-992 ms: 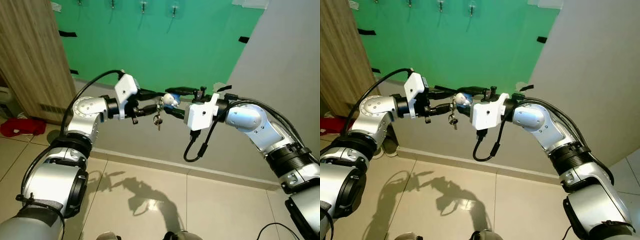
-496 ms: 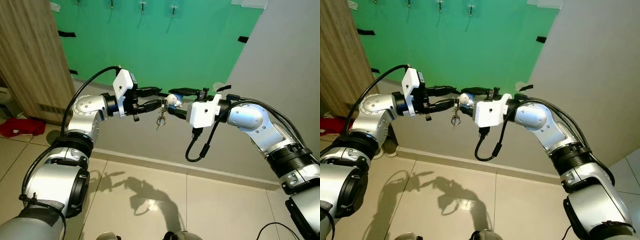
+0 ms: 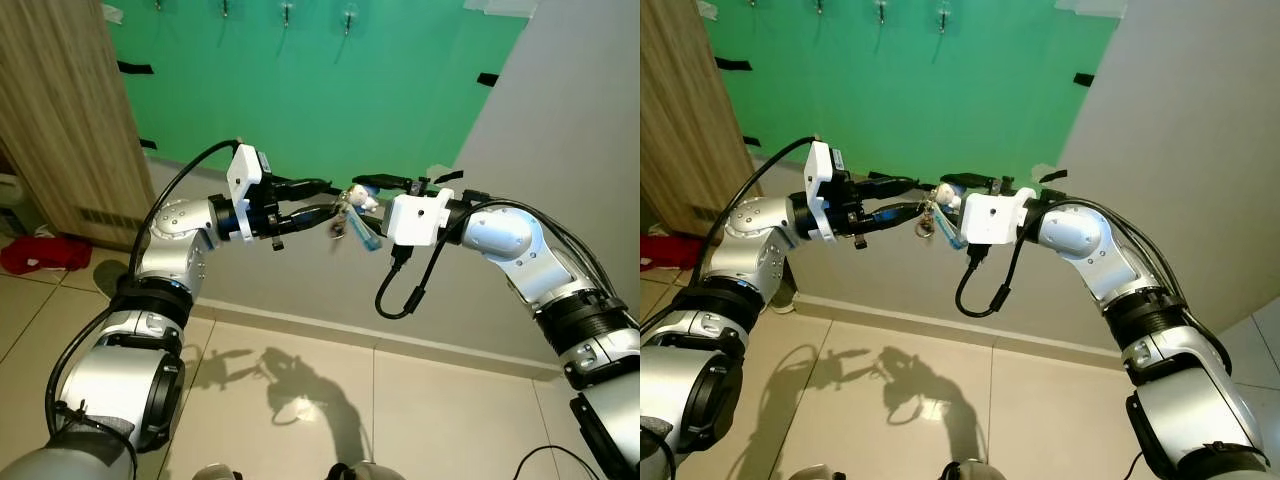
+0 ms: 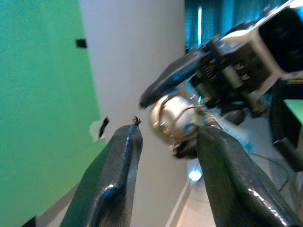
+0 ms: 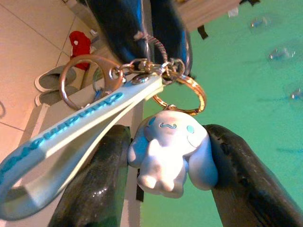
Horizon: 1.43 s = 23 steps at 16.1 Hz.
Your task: Hang keys on a hook
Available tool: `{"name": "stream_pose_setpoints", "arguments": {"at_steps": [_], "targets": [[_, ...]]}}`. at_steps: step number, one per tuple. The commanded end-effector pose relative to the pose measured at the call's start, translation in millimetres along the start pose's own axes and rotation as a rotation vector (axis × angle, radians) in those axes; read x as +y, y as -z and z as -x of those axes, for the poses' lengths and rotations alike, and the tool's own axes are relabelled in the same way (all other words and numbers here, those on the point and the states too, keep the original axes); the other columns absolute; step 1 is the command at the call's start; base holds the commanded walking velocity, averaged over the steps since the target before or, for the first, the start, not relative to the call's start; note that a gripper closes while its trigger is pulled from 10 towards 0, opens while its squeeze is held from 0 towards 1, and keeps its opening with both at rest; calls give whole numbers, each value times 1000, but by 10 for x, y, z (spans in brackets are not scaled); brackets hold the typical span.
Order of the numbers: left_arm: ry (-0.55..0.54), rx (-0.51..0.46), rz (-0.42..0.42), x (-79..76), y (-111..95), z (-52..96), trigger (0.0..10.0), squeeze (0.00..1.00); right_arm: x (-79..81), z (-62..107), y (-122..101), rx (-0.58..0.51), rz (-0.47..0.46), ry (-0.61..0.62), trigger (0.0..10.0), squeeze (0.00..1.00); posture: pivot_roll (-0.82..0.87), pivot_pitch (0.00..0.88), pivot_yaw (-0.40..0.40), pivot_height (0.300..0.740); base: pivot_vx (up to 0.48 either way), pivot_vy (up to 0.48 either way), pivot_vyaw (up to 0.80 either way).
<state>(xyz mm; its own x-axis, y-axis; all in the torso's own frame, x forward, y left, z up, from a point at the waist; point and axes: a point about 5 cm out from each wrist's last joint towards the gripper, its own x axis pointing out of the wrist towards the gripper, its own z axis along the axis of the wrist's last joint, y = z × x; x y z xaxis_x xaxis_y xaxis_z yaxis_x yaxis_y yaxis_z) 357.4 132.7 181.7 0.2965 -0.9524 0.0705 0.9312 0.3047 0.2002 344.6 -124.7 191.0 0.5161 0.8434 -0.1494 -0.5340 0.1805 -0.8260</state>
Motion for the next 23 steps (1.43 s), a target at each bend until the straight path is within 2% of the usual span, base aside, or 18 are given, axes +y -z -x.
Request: {"name": "stream_pose_setpoints", "arguments": {"at_steps": [1,4,6,7,8,9,10,11,12,13,14,15,16,17,18,19,20,23], "targets": [[41,-4,1,-50,-6,-57,10000,0,-37,55,57,16,-46,33,9529,0,-119,18,-113,740,0,0,0],[34,39,-32,-80,22,-46,10000,0,-29,64,114,45,-72,34,9294,0,-121,20,-116,740,0,0,0],[-3,152,-104,-71,102,5,10000,0,26,79,197,107,-67,9,10000,0,-122,23,-119,740,0,0,0],[-132,196,-142,4,127,73,10000,0,167,87,332,197,-155,-17,10000,0,-123,25,-118,740,0,0,0],[-336,171,-112,113,121,125,10000,0,320,92,431,255,-262,-12,10000,0,-116,24,-109,740,0,0,0],[-512,128,-28,175,156,169,10000,0,445,82,480,278,-372,14,10000,0,-109,25,-95,740,0,0,0],[-627,107,23,181,215,217,10000,0,525,61,497,284,-453,54,10000,0,-107,26,-85,740,0,0,0],[-844,49,158,112,387,342,10000,0,677,12,533,300,-634,181,10000,0,-97,27,-76,740,0,0,0],[-844,49,158,112,387,342,10000,0,677,12,533,300,-634,181,10000,0,-97,27,-76,740,0,0,0],[-1011,19,243,-37,541,454,10000,0,758,-43,536,300,-787,354,10000,0,-84,31,-61,740,0,0,0],[-1072,50,215,-164,604,481,10000,0,752,-78,524,286,-919,525,10000,0,-74,33,-52,740,0,0,0],[-1072,50,215,-164,604,481,10000,0,752,-78,524,286,-919,525,10000,0,-74,33,-52,740,0,0,0],[-1082,98,157,-273,634,443,10000,0,772,-100,521,272,-1145,718,10000,0,-61,36,-33,740,0,0,0],[-1086,127,133,-322,650,418,10000,0,815,-118,507,264,-1271,786,10000,0,-59,34,-23,740,0,0,0],[-1070,170,109,-418,667,336,10000,0,867,-165,446,239,-1450,864,10000,0,-60,32,-11,740,0,0,0],[-1062,179,94,-448,656,309,10000,0,865,-181,425,234,-1484,877,10000,0,-60,30,-8,740,0,0,0],[-1003,186,49,-498,615,213,10000,0,805,-217,364,228,-1495,859,10000,0,-66,26,-6,740,0,0,0],[-905,196,28,-476,594,174,10000,0,650,-197,325,230,-1457,796,10000,0,-73,28,-3,740,0,0,0]]}}
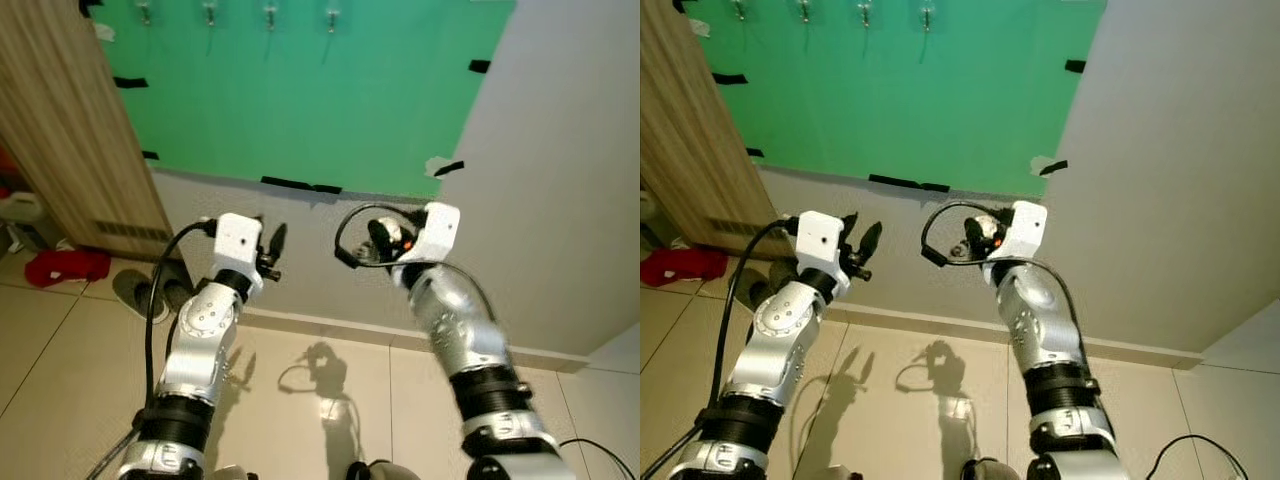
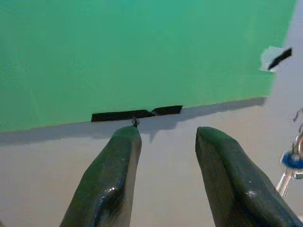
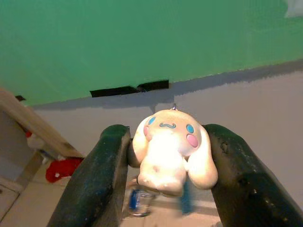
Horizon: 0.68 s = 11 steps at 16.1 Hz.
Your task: Hang keys on a hook
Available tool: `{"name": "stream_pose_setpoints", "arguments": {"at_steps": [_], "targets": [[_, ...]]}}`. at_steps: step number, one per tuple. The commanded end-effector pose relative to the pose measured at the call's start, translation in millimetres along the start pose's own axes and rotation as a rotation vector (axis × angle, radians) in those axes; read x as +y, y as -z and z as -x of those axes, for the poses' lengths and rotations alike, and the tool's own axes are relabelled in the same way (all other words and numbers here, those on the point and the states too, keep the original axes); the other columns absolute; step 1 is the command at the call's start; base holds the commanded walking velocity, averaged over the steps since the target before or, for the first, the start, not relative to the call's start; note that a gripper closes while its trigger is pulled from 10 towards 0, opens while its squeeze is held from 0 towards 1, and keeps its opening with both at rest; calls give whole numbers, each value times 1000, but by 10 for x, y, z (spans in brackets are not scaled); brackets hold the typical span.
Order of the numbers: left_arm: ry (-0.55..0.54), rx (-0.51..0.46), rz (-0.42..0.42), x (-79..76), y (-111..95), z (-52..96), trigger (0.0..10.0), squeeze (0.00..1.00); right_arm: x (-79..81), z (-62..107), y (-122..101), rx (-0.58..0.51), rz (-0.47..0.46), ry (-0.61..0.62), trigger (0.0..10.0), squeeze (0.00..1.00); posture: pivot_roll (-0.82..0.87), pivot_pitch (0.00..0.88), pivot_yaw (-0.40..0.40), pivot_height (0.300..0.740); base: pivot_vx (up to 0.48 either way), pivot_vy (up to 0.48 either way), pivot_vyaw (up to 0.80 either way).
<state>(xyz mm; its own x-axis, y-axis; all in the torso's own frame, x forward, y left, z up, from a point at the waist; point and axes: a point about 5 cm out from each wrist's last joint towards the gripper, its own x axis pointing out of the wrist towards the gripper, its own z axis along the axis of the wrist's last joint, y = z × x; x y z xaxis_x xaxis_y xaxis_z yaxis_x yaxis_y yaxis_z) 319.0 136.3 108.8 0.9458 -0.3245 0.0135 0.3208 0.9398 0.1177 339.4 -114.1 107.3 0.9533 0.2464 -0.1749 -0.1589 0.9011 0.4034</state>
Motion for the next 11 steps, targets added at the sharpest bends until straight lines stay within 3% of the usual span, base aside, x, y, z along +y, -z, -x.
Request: {"name": "stream_pose_setpoints", "arguments": {"at_steps": [1,4,5,9,11], "targets": [[19,2,7,48,-39,-40,10000,0,4,-21,-189,-37,44,-19,10000,0,-75,31,-2,740,0,0,0],[-53,34,4,154,21,-7,10000,0,-59,-13,-325,-68,176,32,10000,0,-81,38,-4,740,0,0,0],[-166,37,86,231,60,82,10000,0,-78,54,-363,-124,313,74,10000,0,-79,43,-15,740,0,0,0],[-211,-11,90,115,-11,238,10000,0,-58,229,-267,-150,313,146,10000,0,-63,44,-35,740,0,0,0],[-199,-25,63,84,-67,226,10000,0,-40,261,-237,-164,357,137,10000,0,-53,43,-38,740,0,0,0]]}}
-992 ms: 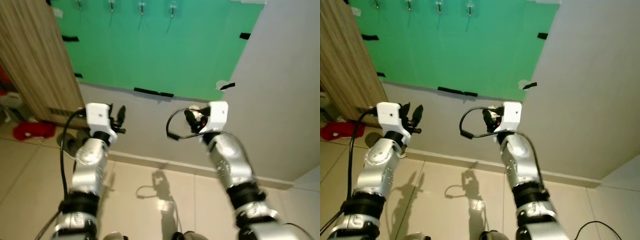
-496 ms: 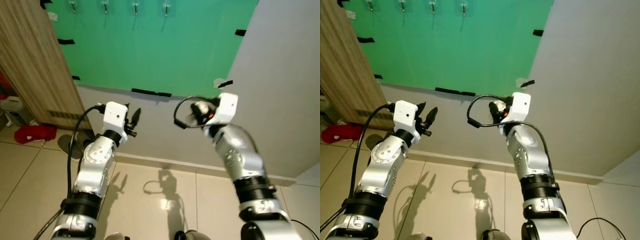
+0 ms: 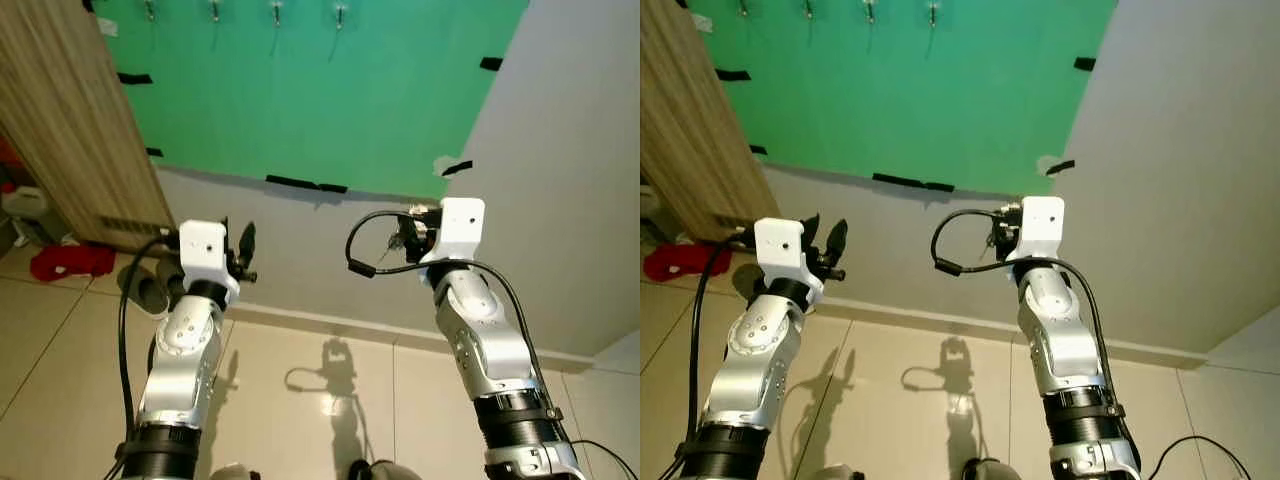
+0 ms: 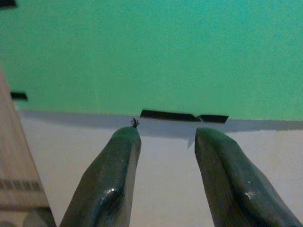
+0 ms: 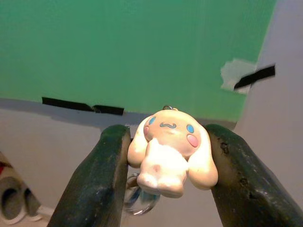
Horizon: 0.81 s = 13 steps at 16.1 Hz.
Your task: Hang keys on a hook
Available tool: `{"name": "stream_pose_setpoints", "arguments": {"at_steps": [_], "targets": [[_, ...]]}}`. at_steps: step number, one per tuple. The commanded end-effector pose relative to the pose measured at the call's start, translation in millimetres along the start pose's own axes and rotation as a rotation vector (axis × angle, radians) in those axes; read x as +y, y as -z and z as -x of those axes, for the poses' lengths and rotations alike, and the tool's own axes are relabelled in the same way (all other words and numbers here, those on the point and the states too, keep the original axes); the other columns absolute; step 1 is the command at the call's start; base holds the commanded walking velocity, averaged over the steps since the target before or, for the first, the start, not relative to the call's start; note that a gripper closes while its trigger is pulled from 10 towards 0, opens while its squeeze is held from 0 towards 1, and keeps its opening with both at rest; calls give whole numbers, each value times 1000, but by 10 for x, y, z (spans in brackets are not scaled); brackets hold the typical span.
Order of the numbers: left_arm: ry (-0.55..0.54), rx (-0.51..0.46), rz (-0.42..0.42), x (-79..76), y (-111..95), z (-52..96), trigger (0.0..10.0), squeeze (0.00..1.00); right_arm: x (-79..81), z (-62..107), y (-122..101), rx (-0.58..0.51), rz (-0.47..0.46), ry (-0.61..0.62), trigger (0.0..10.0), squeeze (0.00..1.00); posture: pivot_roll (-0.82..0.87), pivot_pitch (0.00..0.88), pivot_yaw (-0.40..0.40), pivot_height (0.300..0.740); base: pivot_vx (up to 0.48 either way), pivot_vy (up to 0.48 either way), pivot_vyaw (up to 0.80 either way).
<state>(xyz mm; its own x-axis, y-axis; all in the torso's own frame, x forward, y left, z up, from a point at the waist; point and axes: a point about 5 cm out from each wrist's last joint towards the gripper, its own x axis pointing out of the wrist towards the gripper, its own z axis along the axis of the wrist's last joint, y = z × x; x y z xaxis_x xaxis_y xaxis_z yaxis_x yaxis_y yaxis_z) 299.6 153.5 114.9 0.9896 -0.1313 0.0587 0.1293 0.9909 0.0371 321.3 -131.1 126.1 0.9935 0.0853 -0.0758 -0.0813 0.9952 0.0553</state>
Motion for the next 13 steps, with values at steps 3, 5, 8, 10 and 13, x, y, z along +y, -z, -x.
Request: {"name": "stream_pose_setpoints", "arguments": {"at_steps": [3,5,8,10,13], "targets": [[-6,8,0,20,-55,-58,10000,0,16,-16,-58,-60,70,-31,10000,0,-48,37,-40,740,0,320,0],[-30,18,-12,51,-80,-63,10000,0,-11,-44,-59,-50,36,-31,10000,0,-36,35,-48,740,0,480,-794],[-53,22,-10,54,-66,-11,10000,0,54,-84,-40,-48,32,-75,10000,0,-5,46,-73,740,0,480,-796],[-86,34,0,74,-48,30,10000,0,98,-98,-18,-39,35,-110,10000,0,9,58,-90,740,0,480,-800],[-112,24,1,-22,-51,80,10000,0,87,-106,51,-18,110,-131,10000,0,21,75,-117,740,0,320,-533]]}}
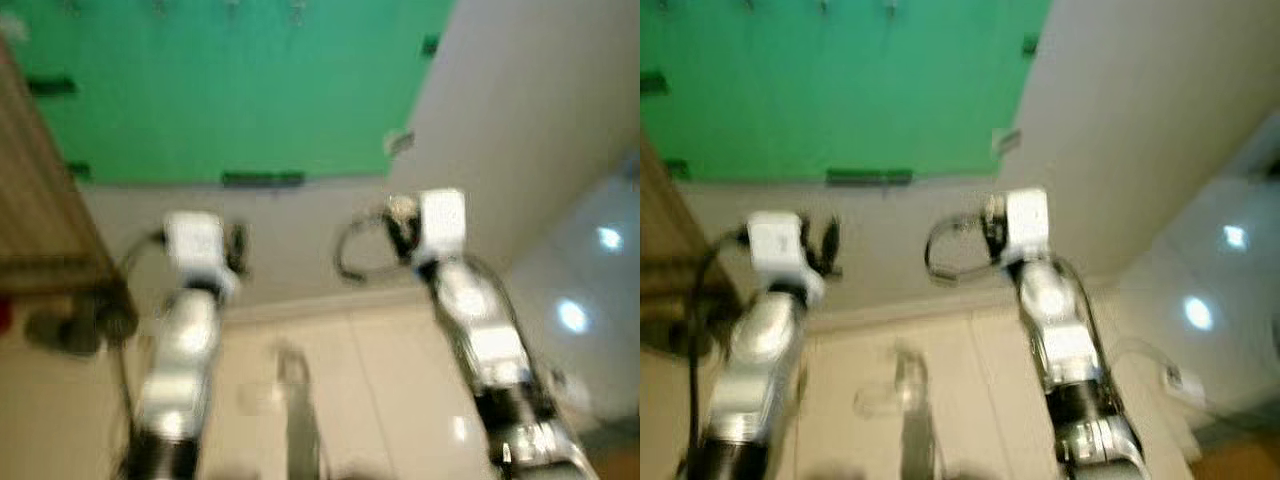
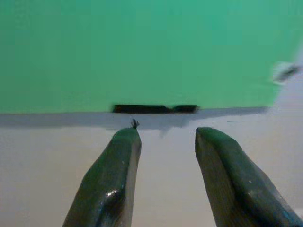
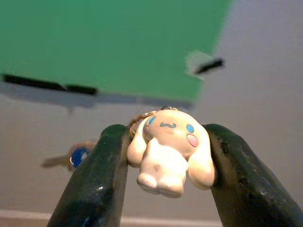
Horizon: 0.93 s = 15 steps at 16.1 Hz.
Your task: Hang keys on a hook
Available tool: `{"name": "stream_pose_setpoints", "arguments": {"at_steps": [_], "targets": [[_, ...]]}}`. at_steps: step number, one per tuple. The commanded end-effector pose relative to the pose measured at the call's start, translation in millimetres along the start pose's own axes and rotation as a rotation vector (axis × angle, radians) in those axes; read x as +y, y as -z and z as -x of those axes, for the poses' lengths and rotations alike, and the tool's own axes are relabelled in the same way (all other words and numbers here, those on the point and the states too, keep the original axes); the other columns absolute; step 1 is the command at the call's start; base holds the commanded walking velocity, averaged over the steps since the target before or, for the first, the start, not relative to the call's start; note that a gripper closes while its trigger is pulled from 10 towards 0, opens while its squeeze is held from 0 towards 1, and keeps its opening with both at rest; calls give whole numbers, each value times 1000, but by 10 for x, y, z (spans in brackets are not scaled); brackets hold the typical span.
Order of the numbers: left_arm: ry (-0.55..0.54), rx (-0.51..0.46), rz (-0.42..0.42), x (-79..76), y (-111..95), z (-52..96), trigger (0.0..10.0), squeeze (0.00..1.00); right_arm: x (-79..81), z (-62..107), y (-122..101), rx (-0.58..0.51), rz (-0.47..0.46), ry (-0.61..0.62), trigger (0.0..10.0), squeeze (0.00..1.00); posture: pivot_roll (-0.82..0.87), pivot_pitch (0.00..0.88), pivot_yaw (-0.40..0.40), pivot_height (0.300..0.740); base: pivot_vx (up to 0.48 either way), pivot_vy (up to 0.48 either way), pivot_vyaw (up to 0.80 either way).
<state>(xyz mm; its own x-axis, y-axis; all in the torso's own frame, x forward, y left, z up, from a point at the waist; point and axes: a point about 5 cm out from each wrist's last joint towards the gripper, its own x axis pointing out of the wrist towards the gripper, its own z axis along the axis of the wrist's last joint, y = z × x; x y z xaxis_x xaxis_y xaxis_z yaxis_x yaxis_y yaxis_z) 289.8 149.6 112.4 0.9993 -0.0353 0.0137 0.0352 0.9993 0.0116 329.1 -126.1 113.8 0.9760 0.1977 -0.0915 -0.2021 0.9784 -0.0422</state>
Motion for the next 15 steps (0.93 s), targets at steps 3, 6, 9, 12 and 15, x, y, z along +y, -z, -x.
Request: {"name": "stream_pose_setpoints", "arguments": {"at_steps": [3,6,9,12,15], "targets": [[-1,-7,-23,-12,-22,-7,10000,0,23,-31,-30,-16,51,-17,10000,0,4,55,-94,740,0,0,0],[48,13,-63,17,-9,-112,10000,0,-3,-99,-94,-45,56,30,10000,0,-1,48,-77,740,0,0,0],[58,-30,-63,25,-129,-260,10000,0,-1,-144,-171,-71,90,16,10000,0,-23,49,-76,740,0,0,0],[75,-36,-62,18,-166,-370,10000,0,-15,-216,-301,-87,147,-43,10000,0,-37,54,-69,740,0,0,0],[145,-30,-92,-20,-150,-380,10000,0,-73,-232,-369,-105,101,-31,10000,0,-38,29,-67,740,0,0,0]]}}
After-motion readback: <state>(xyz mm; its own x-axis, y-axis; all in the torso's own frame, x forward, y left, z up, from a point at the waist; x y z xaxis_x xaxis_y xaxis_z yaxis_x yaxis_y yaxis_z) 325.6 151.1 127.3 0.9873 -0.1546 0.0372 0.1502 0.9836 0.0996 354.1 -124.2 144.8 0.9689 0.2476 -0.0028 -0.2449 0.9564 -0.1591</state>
